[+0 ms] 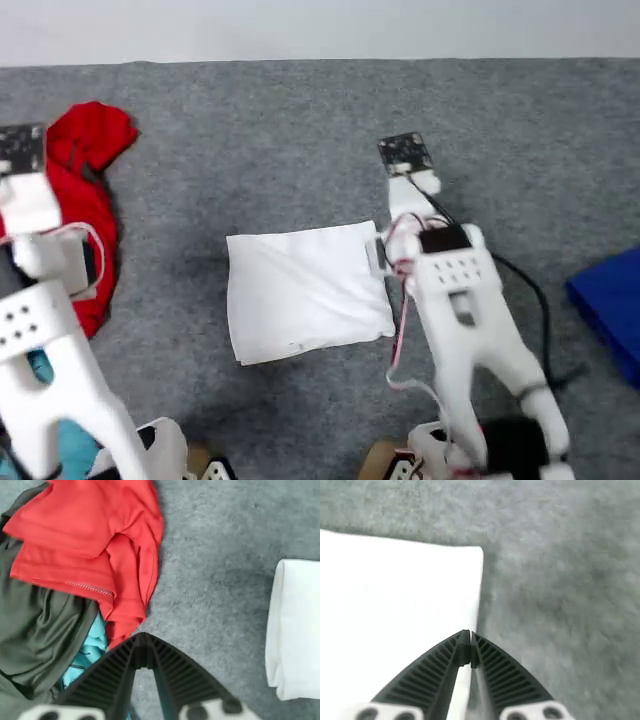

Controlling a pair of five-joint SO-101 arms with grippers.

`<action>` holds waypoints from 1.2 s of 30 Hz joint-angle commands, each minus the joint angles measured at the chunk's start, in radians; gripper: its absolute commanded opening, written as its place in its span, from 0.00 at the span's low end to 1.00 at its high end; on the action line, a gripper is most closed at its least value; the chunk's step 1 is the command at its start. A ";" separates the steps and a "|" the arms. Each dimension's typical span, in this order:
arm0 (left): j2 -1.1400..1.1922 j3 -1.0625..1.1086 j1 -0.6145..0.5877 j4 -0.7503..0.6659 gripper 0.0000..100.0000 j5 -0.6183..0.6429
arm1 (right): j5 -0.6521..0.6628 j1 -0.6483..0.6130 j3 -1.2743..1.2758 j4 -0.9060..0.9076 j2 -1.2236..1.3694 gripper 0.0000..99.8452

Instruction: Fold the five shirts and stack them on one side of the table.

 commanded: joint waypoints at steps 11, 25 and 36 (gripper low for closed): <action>-0.328 0.263 -0.012 -0.132 0.00 -0.115 | 0.080 0.053 -0.552 -0.050 0.667 0.01; -0.356 0.325 -0.009 -0.169 0.00 -0.127 | 0.094 0.044 -0.879 0.208 0.736 0.01; -0.354 0.355 -0.009 -0.206 0.00 -0.127 | 0.092 -0.010 -0.879 0.619 0.490 0.01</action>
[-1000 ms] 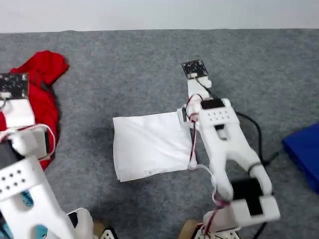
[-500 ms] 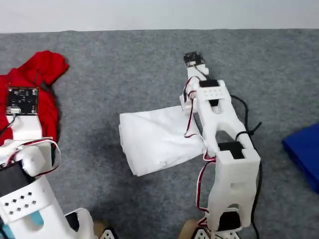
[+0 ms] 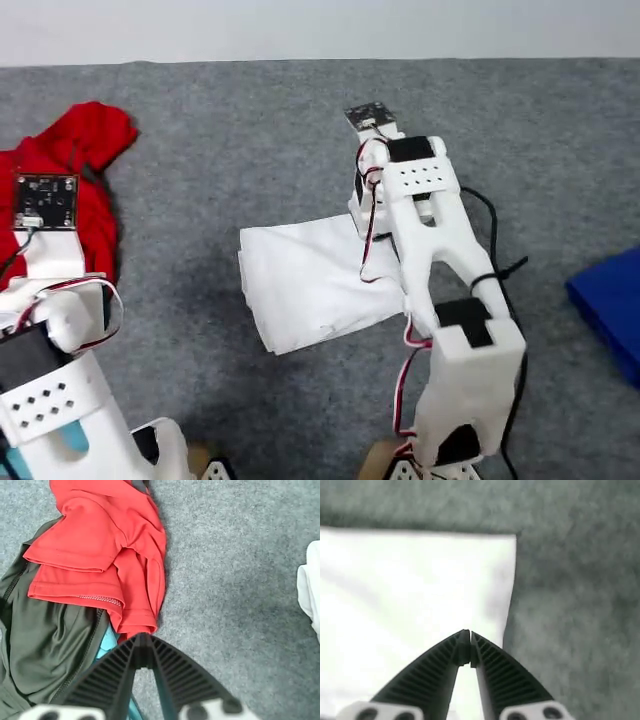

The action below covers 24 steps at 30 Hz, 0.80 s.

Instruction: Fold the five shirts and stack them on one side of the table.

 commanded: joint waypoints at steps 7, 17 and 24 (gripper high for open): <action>-0.009 0.065 -0.005 -0.075 0.00 -0.008 | 0.078 -0.004 -0.049 0.275 -0.177 0.05; -0.009 0.077 -0.002 -0.074 0.00 -0.006 | 0.052 -0.007 0.025 0.254 -0.059 0.27; -0.017 0.113 -0.002 -0.074 0.00 -0.003 | 0.023 -0.015 0.021 0.199 0.079 0.27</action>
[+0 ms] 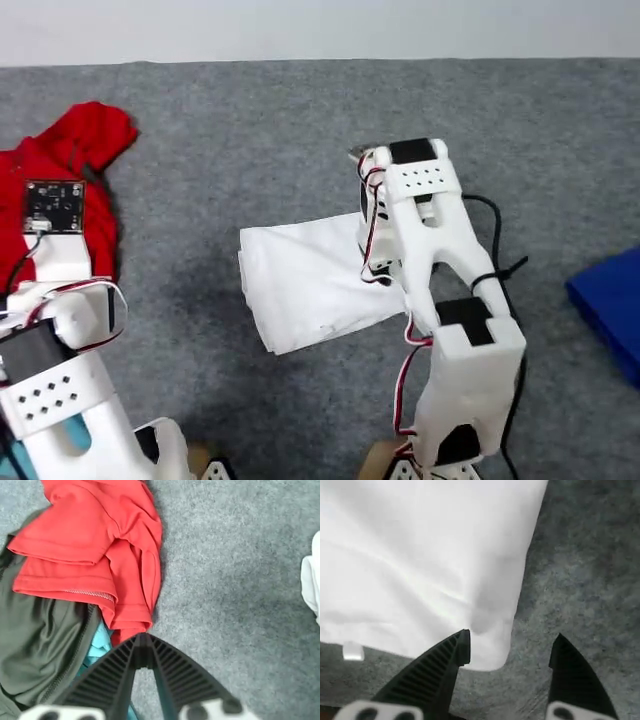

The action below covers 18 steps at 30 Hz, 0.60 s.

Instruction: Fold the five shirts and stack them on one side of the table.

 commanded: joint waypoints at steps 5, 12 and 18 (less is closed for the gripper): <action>-0.017 0.051 -0.006 -0.020 0.00 -0.003 | -0.012 -0.090 -0.005 -0.054 0.065 0.27; -0.017 0.047 -0.006 -0.021 0.00 -0.003 | -0.072 -0.117 -0.006 -0.050 0.165 0.27; -0.017 0.048 -0.006 -0.021 0.00 -0.003 | -0.066 -0.113 -0.005 -0.050 0.186 0.16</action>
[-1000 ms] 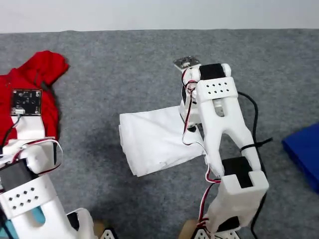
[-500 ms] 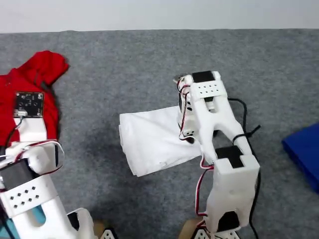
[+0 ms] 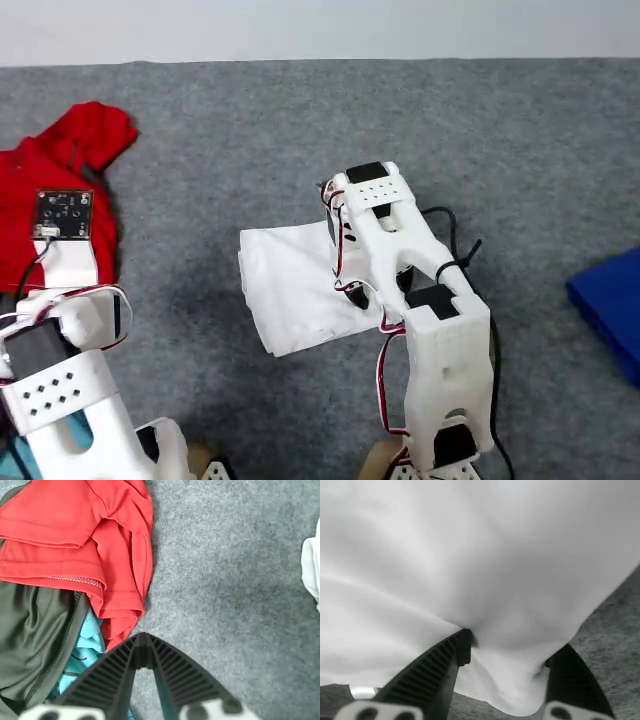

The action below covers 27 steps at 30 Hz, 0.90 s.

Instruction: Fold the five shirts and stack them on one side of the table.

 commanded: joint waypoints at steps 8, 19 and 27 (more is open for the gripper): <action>-0.017 -0.012 -0.006 -0.017 0.00 -0.003 | 0.034 0.048 -0.006 0.019 -0.030 0.01; -0.017 -0.081 -0.008 -0.009 0.00 -0.008 | 0.474 0.205 -0.084 0.008 -0.168 0.01; -0.017 -0.082 -0.008 0.005 0.00 -0.008 | 0.779 0.283 -0.334 -0.117 -0.036 0.01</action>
